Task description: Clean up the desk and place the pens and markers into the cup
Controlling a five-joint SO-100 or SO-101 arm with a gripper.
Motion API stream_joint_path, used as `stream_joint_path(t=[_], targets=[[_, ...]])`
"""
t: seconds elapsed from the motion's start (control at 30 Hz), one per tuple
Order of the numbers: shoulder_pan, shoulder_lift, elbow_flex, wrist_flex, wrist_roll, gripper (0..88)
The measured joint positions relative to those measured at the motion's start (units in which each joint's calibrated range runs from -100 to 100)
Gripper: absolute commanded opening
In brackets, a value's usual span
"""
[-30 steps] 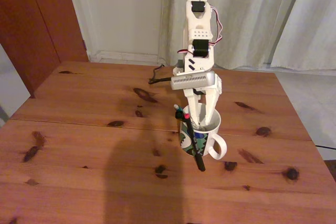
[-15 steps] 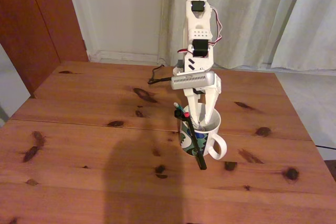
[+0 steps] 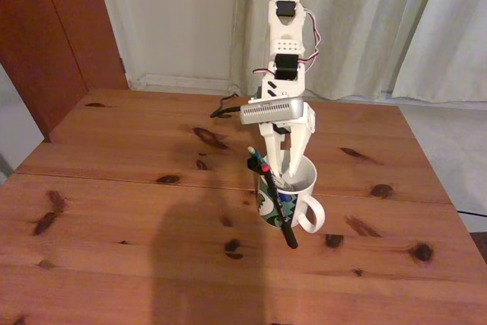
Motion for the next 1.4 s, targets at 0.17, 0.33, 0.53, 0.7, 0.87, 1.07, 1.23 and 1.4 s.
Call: stream_joint_path(t=[0.17, 0.33, 0.53, 0.7, 0.87, 1.07, 1.23, 1.4], targets=[[0.2, 0.0, 0.0, 0.0, 0.0, 8.3], [1.4, 0.1, -1.4, 0.0, 0.0, 0.0], [3.7, 0.1, -2.2, 0.0, 0.0, 0.9], [4.8, -2.0, -2.2, 0.0, 0.0, 0.8], [5.4, -7.7, -2.0, 0.0, 0.0, 0.8], [5.1, -18.1, 7.6, 1.7, 4.2, 0.9], [2.1, -30.8, 19.4, 12.8, 8.6, 0.9], [-0.1, -44.8, 29.1, 27.4, 11.1, 0.9]])
